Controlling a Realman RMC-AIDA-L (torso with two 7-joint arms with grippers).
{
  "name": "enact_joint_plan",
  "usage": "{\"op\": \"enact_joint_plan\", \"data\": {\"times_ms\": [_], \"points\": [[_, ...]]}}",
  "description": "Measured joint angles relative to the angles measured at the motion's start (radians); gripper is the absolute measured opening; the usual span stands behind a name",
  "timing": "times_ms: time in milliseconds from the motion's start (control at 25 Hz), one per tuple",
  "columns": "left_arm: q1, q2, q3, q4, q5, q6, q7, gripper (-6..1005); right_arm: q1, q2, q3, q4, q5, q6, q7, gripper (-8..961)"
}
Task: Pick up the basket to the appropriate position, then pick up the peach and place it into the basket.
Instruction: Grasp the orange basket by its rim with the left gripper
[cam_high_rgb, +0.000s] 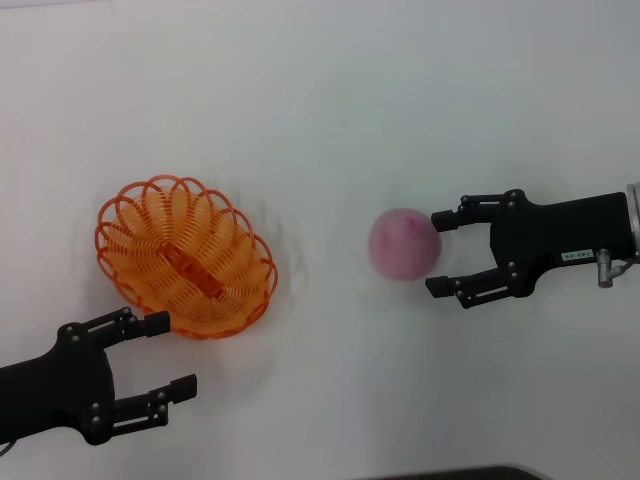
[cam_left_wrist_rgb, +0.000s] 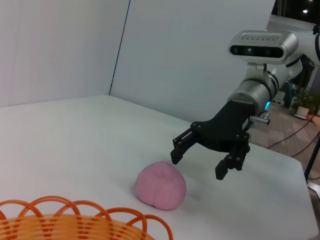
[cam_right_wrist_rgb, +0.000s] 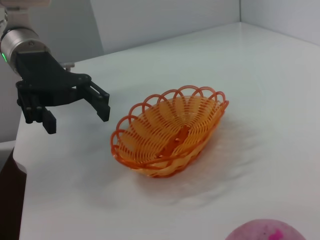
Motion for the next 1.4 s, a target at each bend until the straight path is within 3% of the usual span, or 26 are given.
{"op": "enact_joint_plan", "data": {"times_ms": [440, 760, 1160, 1240, 1400], "points": [[0.003, 0.000, -0.022, 0.000, -0.006, 0.005, -0.001, 787, 0.004, 0.000, 0.006, 0.000, 0.000, -0.007, 0.001, 895], [-0.005, 0.012, -0.190, -0.007, -0.015, 0.104, -0.036, 782, 0.006, 0.000, 0.008, 0.000, 0.001, -0.008, 0.001, 895], [-0.081, 0.055, -0.257, -0.005, -0.015, 0.103, -0.459, 775, 0.013, -0.001, 0.008, 0.000, 0.005, -0.008, 0.012, 896], [-0.105, 0.067, -0.258, -0.002, -0.013, 0.051, -0.594, 774, 0.015, -0.001, 0.008, 0.000, 0.004, -0.007, 0.016, 896], [-0.117, 0.074, -0.262, 0.007, -0.015, -0.001, -0.697, 771, 0.019, -0.002, 0.007, 0.000, 0.001, -0.002, 0.025, 896]]}}
